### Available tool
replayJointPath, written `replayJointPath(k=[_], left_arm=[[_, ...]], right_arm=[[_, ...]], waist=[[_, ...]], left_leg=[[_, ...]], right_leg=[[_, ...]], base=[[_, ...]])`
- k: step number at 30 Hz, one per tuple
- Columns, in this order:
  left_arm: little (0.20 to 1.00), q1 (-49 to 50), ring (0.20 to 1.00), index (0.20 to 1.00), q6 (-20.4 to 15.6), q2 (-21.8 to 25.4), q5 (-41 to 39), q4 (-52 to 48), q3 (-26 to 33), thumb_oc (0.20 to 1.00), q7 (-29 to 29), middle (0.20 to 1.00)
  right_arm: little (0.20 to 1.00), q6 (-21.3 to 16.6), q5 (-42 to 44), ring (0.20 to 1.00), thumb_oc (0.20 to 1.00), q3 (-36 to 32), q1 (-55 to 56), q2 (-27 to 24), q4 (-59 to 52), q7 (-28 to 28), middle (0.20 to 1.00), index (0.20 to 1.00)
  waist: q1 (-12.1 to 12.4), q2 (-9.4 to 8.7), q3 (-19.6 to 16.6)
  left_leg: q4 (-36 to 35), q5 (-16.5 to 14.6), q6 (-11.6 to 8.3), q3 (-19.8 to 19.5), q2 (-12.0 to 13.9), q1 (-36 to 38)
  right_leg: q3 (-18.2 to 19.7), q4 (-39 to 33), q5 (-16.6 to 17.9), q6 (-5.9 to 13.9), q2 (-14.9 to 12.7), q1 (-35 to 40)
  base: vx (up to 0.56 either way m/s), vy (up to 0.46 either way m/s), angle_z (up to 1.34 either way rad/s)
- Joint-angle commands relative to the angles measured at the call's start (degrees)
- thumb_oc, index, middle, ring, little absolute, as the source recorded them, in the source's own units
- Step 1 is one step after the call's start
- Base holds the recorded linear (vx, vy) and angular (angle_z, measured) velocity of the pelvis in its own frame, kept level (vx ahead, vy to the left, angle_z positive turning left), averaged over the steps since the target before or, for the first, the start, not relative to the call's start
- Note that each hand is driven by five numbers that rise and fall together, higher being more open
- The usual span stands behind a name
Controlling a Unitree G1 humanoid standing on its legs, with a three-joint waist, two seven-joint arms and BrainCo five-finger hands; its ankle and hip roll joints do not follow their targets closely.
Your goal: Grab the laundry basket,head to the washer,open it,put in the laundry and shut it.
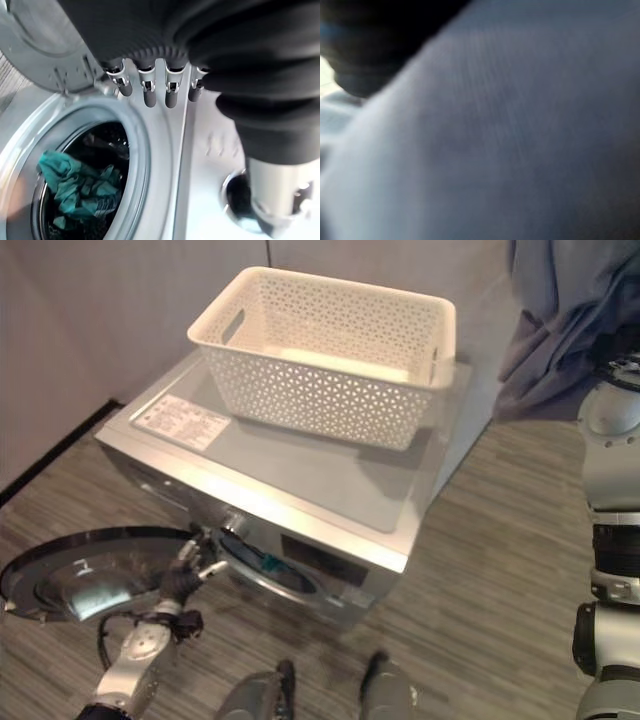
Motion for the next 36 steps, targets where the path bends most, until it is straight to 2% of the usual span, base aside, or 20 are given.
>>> replayJointPath(k=[1, 3, 4, 8, 9, 10, 12, 13, 14, 15, 17, 18, 21, 23, 26, 27, 28, 32, 35, 36], left_arm=[[1.000, 3.02, 1.000, 1.000, -1.87, 0.56, 0.32, -3.73, 0.45, 1.000, -0.01, 1.000], [1.000, 3.51, 1.000, 1.000, -1.93, -0.36, 0.13, -4.15, 1.09, 1.000, -0.01, 1.000], [1.000, 4.02, 1.000, 1.000, -2.01, -1.29, 0.79, -4.44, 1.99, 1.000, 0.20, 1.000], [1.000, 4.94, 1.000, 1.000, -2.07, -2.98, 1.49, -4.98, 2.90, 1.000, -0.02, 1.000], [1.000, 5.59, 1.000, 1.000, -2.14, -3.46, 1.77, -6.05, 3.03, 1.000, -0.40, 1.000], [1.000, 5.67, 1.000, 1.000, -2.39, -3.37, 1.95, -6.34, 3.07, 1.000, -0.04, 1.000], [1.000, 5.70, 1.000, 1.000, -3.37, -4.11, 1.79, -6.97, 3.33, 1.000, 0.85, 1.000], [1.000, 5.72, 1.000, 1.000, -3.39, -4.06, 1.81, -6.98, 3.26, 1.000, 0.88, 1.000], [1.000, 6.05, 1.000, 1.000, -3.81, -4.54, 1.65, -7.99, 3.32, 1.000, 1.06, 1.000], [1.000, 6.52, 1.000, 1.000, -4.03, -4.46, 1.43, -8.46, 3.43, 1.000, 1.18, 1.000], [1.000, 6.84, 1.000, 1.000, -4.09, -4.58, 1.45, -8.65, 3.69, 1.000, 1.43, 1.000], [1.000, 7.01, 1.000, 1.000, -4.34, -4.85, 2.70, -8.78, 3.70, 1.000, 2.61, 1.000], [1.000, 6.74, 1.000, 1.000, -4.01, -5.24, 4.94, -8.93, 3.01, 1.000, 3.70, 1.000], [1.000, 7.02, 1.000, 1.000, -3.92, -4.96, 8.43, -10.68, 2.80, 1.000, 5.13, 1.000], [1.000, 7.48, 1.000, 1.000, -3.98, -3.96, 9.47, -12.38, 2.66, 1.000, 5.37, 1.000], [1.000, 7.62, 1.000, 1.000, -4.23, -3.24, 10.00, -13.10, 2.80, 1.000, 5.79, 1.000], [1.000, 7.79, 1.000, 1.000, -4.21, -3.18, 10.01, -13.16, 2.87, 1.000, 5.80, 1.000], [1.000, 8.25, 1.000, 1.000, -4.79, -1.98, 9.02, -14.87, 3.04, 1.000, 6.23, 1.000], [1.000, 8.26, 1.000, 1.000, -4.80, -1.50, 8.43, -15.70, 3.03, 1.000, 5.85, 1.000], [1.000, 8.55, 1.000, 1.000, -4.77, -0.26, 6.11, -18.52, 2.38, 1.000, 3.95, 1.000]], right_arm=[[0.200, 0.36, -8.31, 0.200, 0.200, -3.54, -1.98, -0.33, -3.16, -1.72, 0.200, 0.200], [0.200, 0.99, -11.69, 0.200, 0.200, -5.71, 2.04, 0.16, -6.58, -2.21, 0.200, 0.200], [0.200, 1.86, -15.02, 0.200, 0.200, -8.42, 5.98, 0.64, -10.31, -2.55, 0.200, 0.200], [0.200, 2.32, -18.82, 0.200, 0.200, -11.66, 11.96, 0.88, -13.98, -1.68, 0.200, 0.200], [0.200, 2.38, -21.11, 0.200, 0.200, -13.40, 15.08, 1.11, -16.42, -1.63, 0.200, 0.200], [0.200, 2.21, -21.60, 0.200, 0.200, -12.95, 15.35, 1.60, -16.88, -2.26, 0.200, 0.200], [0.200, 0.78, -22.18, 0.200, 0.200, -12.18, 16.38, 2.79, -18.28, -2.55, 0.200, 0.200], [0.200, 0.73, -22.25, 0.200, 0.200, -12.49, 16.72, 2.93, -18.57, -2.44, 0.200, 0.200], [0.200, -0.18, -21.70, 0.200, 0.200, -13.14, 19.31, 5.18, -19.97, -3.12, 0.200, 0.200], [0.200, -1.27, -20.93, 0.200, 0.200, -12.68, 21.33, 7.58, -21.50, -2.50, 0.200, 0.200], [0.200, -2.16, -20.34, 0.200, 0.200, -12.31, 22.72, 9.50, -23.00, -1.96, 0.200, 0.200], [0.200, -5.16, -17.46, 0.200, 0.200, -10.97, 27.12, 14.22, -24.91, -0.42, 0.200, 0.200], [0.200, -8.13, -13.08, 0.200, 0.200, -10.73, 34.00, 19.29, -27.14, 1.87, 0.200, 0.200], [0.200, -11.33, -7.64, 0.200, 0.200, -5.97, 39.93, 24.24, -29.70, 6.10, 0.200, 0.200], [0.200, -12.68, -2.52, 0.200, 0.200, -2.52, 43.30, 26.52, -28.82, 9.17, 0.200, 0.200], [0.200, -14.09, 1.26, 0.200, 0.200, 1.12, 45.60, 28.46, -28.82, 11.20, 0.200, 0.200], [0.200, -14.11, 1.33, 0.200, 0.200, 1.15, 45.74, 28.55, -28.95, 11.32, 0.200, 0.200], [0.200, -16.38, 10.99, 0.200, 0.200, 9.07, 51.21, 30.27, -25.90, 17.60, 0.200, 0.200], [0.200, -16.44, 13.27, 0.200, 0.200, 10.88, 51.49, 30.35, -23.92, 19.01, 0.200, 0.200], [0.200, -17.03, 17.09, 0.200, 0.200, 13.50, 52.91, 30.00, -22.47, 22.19, 0.200, 0.200]], waist=[[4.38, -5.19, -5.55], [4.93, -6.16, -5.72], [5.34, -6.25, -5.73], [5.00, -5.72, -5.48], [4.58, -5.36, -4.33], [5.19, -5.27, -3.18], [5.72, -4.80, -1.39], [5.40, -4.62, -1.44], [4.29, -4.36, -1.03], [3.83, -4.05, -1.02], [3.41, -3.69, -1.25], [2.04, -2.42, -1.22], [0.30, -0.78, -1.87], [-0.51, 0.81, -2.55], [-0.95, 1.12, -2.82], [-1.02, 1.24, -2.42], [-1.01, 1.13, -2.55], [-0.88, 0.87, -1.31], [-0.88, 0.76, -0.75], [-0.78, 0.91, 0.87]], left_leg=[[-8.42, -2.00, -5.24, 0.45, 1.00, 4.77], [-7.81, -0.37, -5.05, 3.07, 0.66, 2.83], [-7.55, 0.58, -5.02, 4.67, 0.44, 1.72], [-6.78, 1.91, -5.73, 5.70, 1.29, 0.42], [-2.97, 2.12, -6.43, 5.18, 2.45, -1.82], [1.51, 1.53, -6.89, 2.65, 2.78, -4.12], [5.00, 0.68, -8.23, -4.16, 2.67, -6.20], [5.64, 0.43, -8.30, -4.68, 2.74, -6.66], [5.58, 1.38, -8.72, -7.16, 6.93, -6.81], [2.99, 3.59, -8.70, -8.62, 9.01, -6.25], [-0.18, 4.75, -8.63, -9.85, 10.23, -4.97], [-5.42, 6.99, -9.66, -11.19, 12.95, -2.61], [-9.84, 8.94, -11.02, -7.75, 14.82, 0.49], [-13.60, 8.58, -12.33, -7.12, 14.27, 4.36], [-15.17, 8.71, -12.28, -6.32, 13.48, 5.85], [-15.79, 8.48, -12.04, -5.72, 12.98, 6.54], [-15.93, 8.55, -11.99, -5.62, 12.94, 6.60], [-15.77, 8.11, -11.22, -4.36, 11.69, 6.64], [-15.45, 7.86, -10.96, -4.17, 11.43, 6.46], [-14.59, 7.59, -10.65, -4.26, 10.99, 5.51]], right_leg=[[2.22, -15.56, -2.58, -1.13, 6.55, 9.30], [4.35, -20.36, -2.45, -2.02, 8.93, 10.23], [7.67, -24.95, -2.77, -3.45, 10.51, 10.99], [8.01, -28.90, -2.11, -4.18, 11.48, 12.11], [8.15, -30.43, -1.49, -4.60, 11.80, 12.54], [8.96, -31.10, -1.05, -4.94, 12.02, 12.61], [10.11, -32.05, -0.18, -5.04, 11.58, 12.23], [9.69, -32.24, -0.09, -5.08, 11.85, 12.34], [9.76, -31.87, 0.17, -4.40, 10.66, 12.43], [9.80, -31.56, 0.31, -4.42, 10.62, 11.85], [10.38, -31.75, 0.25, -4.27, 10.83, 11.68], [11.40, -31.27, -0.21, -4.14, 10.94, 11.48], [10.60, -31.09, -0.16, -4.02, 10.74, 11.95], [11.05, -31.11, 0.36, -3.69, 10.00, 12.61], [11.35, -31.08, 1.27, -3.17, 9.14, 12.14], [11.91, -30.74, 1.71, -2.85, 8.66, 11.70], [11.99, -30.73, 1.75, -2.81, 8.61, 11.65], [12.42, -30.23, 2.70, -1.80, 6.97, 10.57], [12.69, -30.01, 2.79, -1.66, 6.62, 10.17], [12.81, -29.78, 3.08, -1.43, 6.12, 9.35]], base=[[-0.20, -0.019, -1.01], [-0.25, -0.013, -1.06], [-0.16, -0.015, -0.64], [-0.11, -0.052, -0.34], [-0.23, -0.090, -0.09], [-0.29, -0.070, -0.04], [-0.18, -0.018, -0.21], [-0.06, 0.047, -0.76], [-0.04, 0.081, -0.61], [-0.03, 0.102, -0.14], [0.00, 0.073, 0.20], [0.04, 0.142, 0.03], [0.05, 0.135, -0.18], [0.15, 0.237, 0.18], [0.06, 0.147, -0.12], [0.01, 0.076, -0.07], [0.03, 0.141, -0.12], [0.00, 0.088, -0.11], [-0.03, 0.041, -0.06], [-0.06, 0.037, -0.06]])
